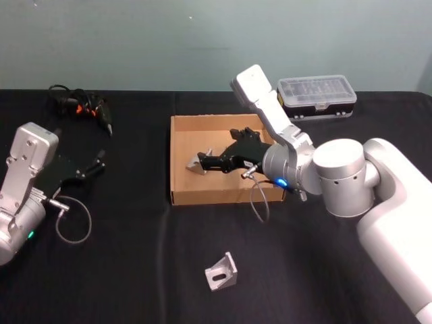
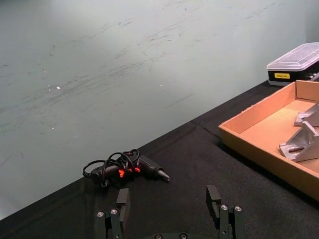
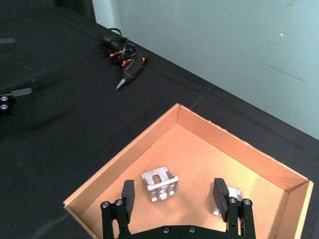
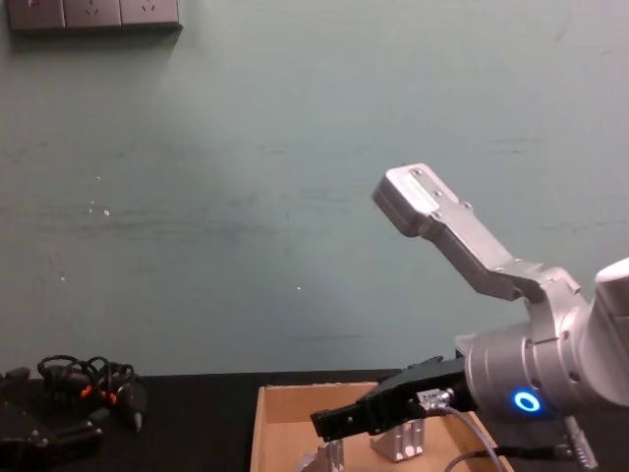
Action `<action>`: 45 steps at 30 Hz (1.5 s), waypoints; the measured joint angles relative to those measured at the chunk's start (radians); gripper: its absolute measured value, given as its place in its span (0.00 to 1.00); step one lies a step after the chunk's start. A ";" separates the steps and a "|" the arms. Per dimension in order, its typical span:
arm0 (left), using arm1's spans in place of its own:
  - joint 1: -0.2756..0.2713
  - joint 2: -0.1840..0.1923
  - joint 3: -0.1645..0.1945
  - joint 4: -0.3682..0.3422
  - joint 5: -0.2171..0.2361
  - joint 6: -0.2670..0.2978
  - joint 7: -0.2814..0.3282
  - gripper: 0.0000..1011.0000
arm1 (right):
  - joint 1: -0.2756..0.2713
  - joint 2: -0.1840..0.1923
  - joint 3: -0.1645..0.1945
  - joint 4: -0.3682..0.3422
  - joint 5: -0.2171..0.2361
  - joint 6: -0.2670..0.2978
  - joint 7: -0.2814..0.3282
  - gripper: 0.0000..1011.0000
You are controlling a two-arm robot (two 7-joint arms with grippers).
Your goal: Use one hand to pick up the angle iron from the table and place it into the box.
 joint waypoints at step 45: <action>0.000 0.000 0.000 0.000 0.000 0.000 0.000 0.99 | -0.300 0.237 -0.011 -0.685 -0.023 0.640 0.105 0.99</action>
